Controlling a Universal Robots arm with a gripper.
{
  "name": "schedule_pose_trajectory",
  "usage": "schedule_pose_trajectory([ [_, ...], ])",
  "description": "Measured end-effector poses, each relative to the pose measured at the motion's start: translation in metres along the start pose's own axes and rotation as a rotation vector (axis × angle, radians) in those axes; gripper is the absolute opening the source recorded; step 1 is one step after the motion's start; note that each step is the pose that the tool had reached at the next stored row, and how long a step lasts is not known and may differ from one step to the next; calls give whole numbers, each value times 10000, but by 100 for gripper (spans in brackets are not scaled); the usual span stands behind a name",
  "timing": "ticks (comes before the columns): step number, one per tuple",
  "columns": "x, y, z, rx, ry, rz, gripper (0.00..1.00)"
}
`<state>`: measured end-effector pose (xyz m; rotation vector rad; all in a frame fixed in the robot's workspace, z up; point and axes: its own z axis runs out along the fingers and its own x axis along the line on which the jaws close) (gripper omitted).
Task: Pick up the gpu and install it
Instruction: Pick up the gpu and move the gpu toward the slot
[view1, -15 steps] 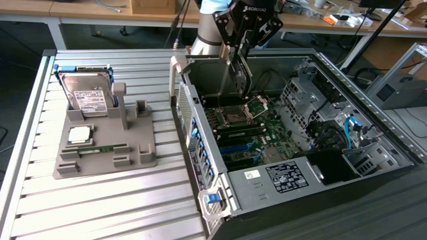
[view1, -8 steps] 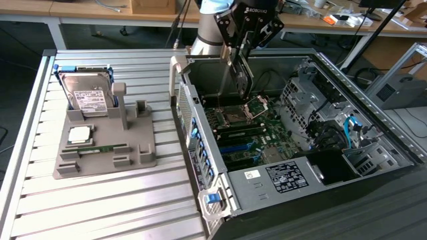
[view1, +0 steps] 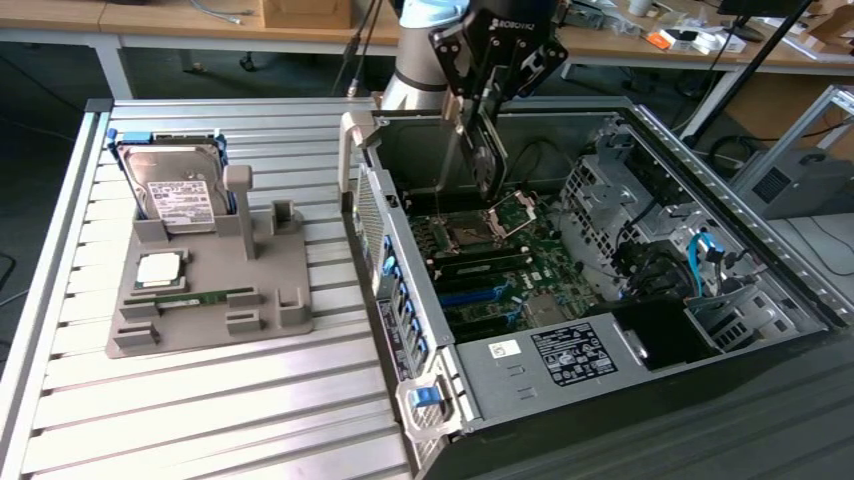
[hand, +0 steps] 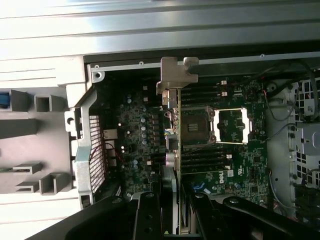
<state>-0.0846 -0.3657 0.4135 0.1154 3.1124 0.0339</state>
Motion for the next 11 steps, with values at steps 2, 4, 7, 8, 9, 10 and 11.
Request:
schedule_pose_trajectory([
  [2,-4,0,6,5,0,0,27],
  [4,-7,0,9,8,-1,0,27],
  [7,-11,0,14,12,-2,0,27],
  [8,-12,0,15,13,-1,0,27],
  [9,-18,1,24,22,-2,-1,27],
  [10,-26,1,31,25,-2,-1,27],
  [11,-27,1,33,26,-3,-1,27],
])
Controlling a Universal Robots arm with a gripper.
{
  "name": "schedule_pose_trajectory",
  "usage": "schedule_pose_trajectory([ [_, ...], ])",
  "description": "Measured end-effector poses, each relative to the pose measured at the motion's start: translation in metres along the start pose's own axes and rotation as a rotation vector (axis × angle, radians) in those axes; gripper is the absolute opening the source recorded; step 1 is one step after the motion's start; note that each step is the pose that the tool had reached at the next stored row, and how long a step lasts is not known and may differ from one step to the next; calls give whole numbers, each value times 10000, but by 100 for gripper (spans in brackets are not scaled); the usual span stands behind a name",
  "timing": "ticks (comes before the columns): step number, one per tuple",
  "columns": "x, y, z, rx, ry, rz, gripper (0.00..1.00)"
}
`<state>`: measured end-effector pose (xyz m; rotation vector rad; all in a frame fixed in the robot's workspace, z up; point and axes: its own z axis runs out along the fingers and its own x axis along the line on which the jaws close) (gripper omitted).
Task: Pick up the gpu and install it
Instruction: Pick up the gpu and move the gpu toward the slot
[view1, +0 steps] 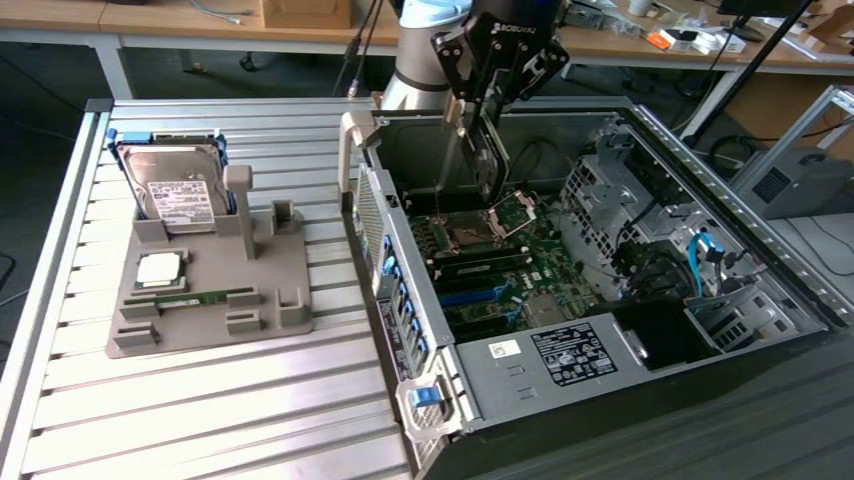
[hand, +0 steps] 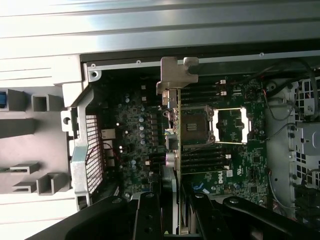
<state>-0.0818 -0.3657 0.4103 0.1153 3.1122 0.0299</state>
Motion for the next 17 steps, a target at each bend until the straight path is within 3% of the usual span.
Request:
schedule_pose_trajectory([
  [17,-30,2,24,14,-1,0,27],
])
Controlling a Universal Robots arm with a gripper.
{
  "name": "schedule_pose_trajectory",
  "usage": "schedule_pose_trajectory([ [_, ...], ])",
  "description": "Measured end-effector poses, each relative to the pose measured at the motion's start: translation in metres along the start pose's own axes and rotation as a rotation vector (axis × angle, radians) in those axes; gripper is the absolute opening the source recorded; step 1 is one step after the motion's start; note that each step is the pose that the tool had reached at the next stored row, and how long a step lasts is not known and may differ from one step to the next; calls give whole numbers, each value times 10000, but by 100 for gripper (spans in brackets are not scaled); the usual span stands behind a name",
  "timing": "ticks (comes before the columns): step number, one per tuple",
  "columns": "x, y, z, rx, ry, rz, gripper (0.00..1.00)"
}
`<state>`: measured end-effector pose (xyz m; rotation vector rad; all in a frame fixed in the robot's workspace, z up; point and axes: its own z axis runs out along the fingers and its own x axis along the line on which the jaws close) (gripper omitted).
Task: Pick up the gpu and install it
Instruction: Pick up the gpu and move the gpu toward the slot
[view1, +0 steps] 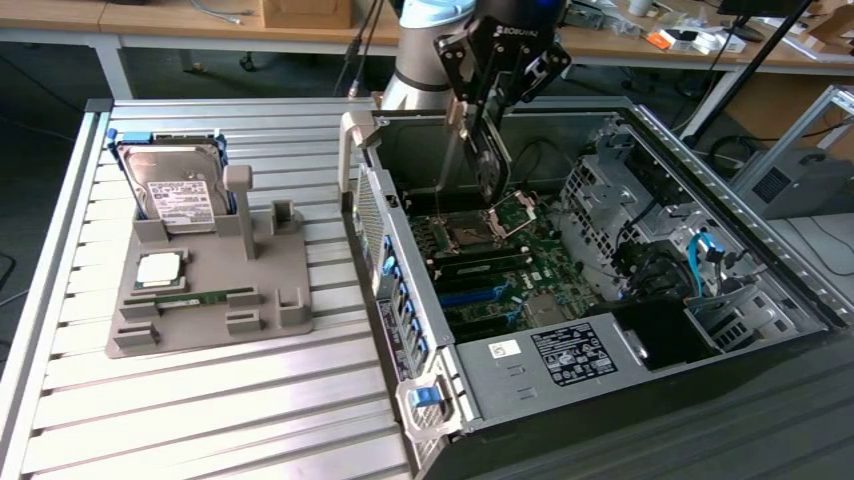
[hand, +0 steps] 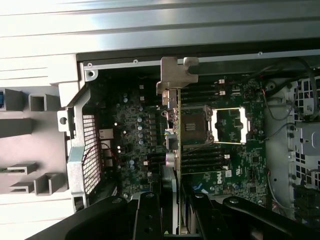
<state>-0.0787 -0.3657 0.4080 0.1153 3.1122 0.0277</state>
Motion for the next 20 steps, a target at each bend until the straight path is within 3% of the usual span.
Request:
schedule_pose_trajectory([
  [20,-32,2,29,29,-1,-1,27],
])
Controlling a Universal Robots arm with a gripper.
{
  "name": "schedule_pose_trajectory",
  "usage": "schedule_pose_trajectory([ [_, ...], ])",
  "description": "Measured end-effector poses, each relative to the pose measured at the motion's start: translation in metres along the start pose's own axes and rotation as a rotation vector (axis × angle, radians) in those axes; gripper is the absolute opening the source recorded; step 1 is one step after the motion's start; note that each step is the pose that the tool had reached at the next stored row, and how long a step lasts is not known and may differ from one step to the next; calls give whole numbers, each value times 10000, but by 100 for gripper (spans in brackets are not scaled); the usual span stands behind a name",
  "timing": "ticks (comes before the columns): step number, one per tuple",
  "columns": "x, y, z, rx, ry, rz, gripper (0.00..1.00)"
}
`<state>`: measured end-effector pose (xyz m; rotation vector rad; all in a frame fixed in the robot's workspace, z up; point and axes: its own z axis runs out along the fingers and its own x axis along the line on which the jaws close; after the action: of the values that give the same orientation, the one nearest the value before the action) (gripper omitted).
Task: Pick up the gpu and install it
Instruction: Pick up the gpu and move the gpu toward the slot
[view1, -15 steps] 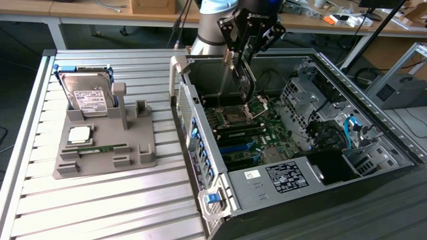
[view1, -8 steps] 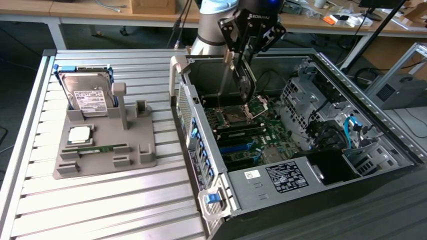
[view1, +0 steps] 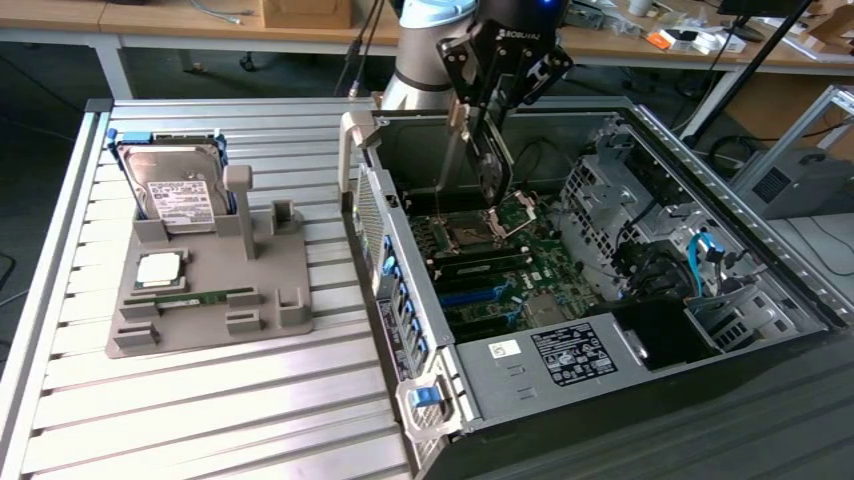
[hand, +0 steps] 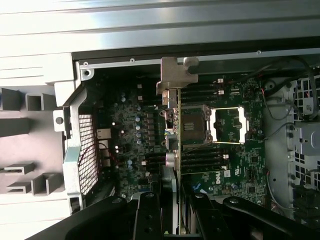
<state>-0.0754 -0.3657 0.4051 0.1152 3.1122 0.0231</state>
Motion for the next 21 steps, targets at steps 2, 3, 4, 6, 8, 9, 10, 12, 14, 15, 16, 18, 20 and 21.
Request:
schedule_pose_trajectory([
  [2,-2,0,3,2,0,0,27],
  [3,-4,0,4,4,0,0,27],
  [4,-6,0,6,5,-1,0,27],
  [6,-8,0,9,8,-1,0,27],
  [8,-12,1,12,11,-1,0,27],
  [9,-13,1,13,13,-1,0,27],
  [10,-15,1,14,15,-1,0,27],
  [12,-19,1,19,19,-2,0,27],
  [14,-22,1,21,22,-2,-1,27],
  [15,-24,2,23,24,-2,0,27],
  [16,-25,2,25,25,-2,-1,27],
  [18,-29,2,28,29,-2,0,27],
  [20,-33,2,32,33,-3,-1,27],
  [21,-37,2,34,35,-3,-1,27],
])
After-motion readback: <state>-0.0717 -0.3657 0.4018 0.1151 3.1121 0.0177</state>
